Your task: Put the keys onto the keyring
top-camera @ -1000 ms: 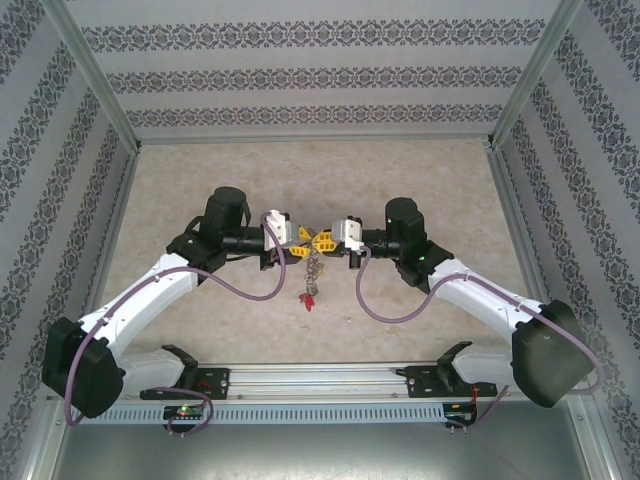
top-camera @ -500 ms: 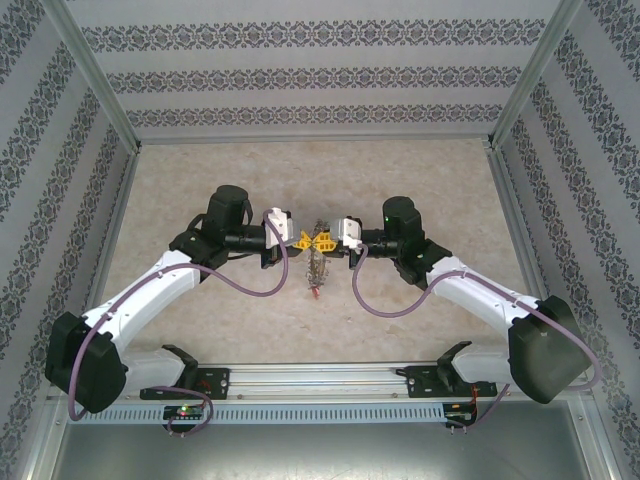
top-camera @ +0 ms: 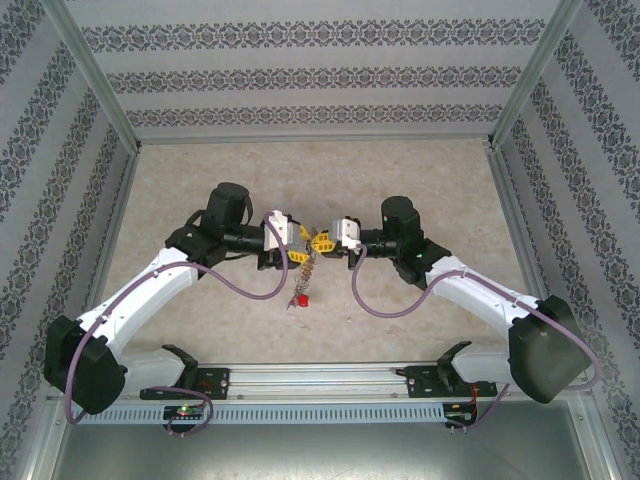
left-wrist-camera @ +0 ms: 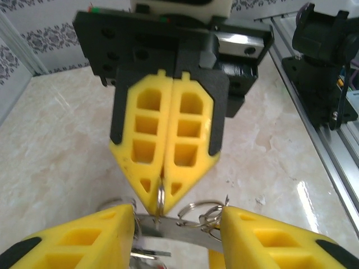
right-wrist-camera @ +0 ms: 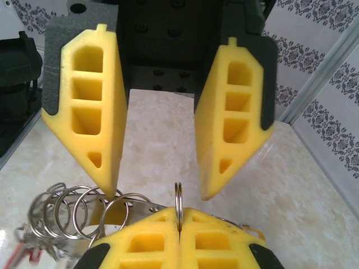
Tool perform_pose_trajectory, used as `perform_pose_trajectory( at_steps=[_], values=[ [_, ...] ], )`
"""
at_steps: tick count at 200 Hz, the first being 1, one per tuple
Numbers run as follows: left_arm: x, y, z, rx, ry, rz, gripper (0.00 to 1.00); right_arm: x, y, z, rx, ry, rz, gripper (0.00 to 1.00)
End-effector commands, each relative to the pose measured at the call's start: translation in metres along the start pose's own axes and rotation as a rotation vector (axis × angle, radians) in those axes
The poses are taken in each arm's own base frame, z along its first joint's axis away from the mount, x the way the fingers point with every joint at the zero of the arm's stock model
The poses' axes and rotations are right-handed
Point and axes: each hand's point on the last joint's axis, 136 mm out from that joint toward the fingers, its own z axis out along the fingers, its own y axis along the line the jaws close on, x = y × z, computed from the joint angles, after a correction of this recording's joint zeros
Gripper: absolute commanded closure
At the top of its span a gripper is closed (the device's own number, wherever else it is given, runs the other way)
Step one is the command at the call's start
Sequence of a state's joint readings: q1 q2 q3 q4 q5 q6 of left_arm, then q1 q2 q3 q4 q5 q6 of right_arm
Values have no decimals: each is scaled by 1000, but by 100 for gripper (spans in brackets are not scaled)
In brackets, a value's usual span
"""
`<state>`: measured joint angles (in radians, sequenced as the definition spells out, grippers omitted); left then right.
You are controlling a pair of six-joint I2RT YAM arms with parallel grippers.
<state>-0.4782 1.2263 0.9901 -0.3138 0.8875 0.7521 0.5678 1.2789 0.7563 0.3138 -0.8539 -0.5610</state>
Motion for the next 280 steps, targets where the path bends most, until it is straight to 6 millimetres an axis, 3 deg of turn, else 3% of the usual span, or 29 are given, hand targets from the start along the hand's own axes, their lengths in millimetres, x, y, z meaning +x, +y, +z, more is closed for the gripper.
perform_pose_trajectory(
  at_steps=[1,51,69,116,179,223,240,269,280],
  values=[
    [0,-9,-10,0,41,46,55,-35,-6,-4,9,-73,-112,100],
    [4,2,-14,-73,70,70,56,-39,-4,-4,-11,-84,-118,100],
    [-3,7,-13,-89,41,83,64,-40,-3,-4,-15,-85,-114,100],
    [-13,7,-6,-40,-19,57,73,-42,0,-2,-23,-91,-110,100],
    [-11,9,-6,-50,-9,68,68,-39,4,0,-31,-86,-100,100],
    [-9,9,-6,-53,2,76,81,-41,5,2,-40,-90,-103,100],
    [-11,7,-5,-40,-6,78,77,-40,4,2,-36,-87,-104,100],
    [-6,2,-8,-35,15,58,52,-37,3,2,-22,-74,-104,100],
    [-1,-3,-9,-17,36,47,50,-37,3,2,-20,-73,-104,100]
  ],
)
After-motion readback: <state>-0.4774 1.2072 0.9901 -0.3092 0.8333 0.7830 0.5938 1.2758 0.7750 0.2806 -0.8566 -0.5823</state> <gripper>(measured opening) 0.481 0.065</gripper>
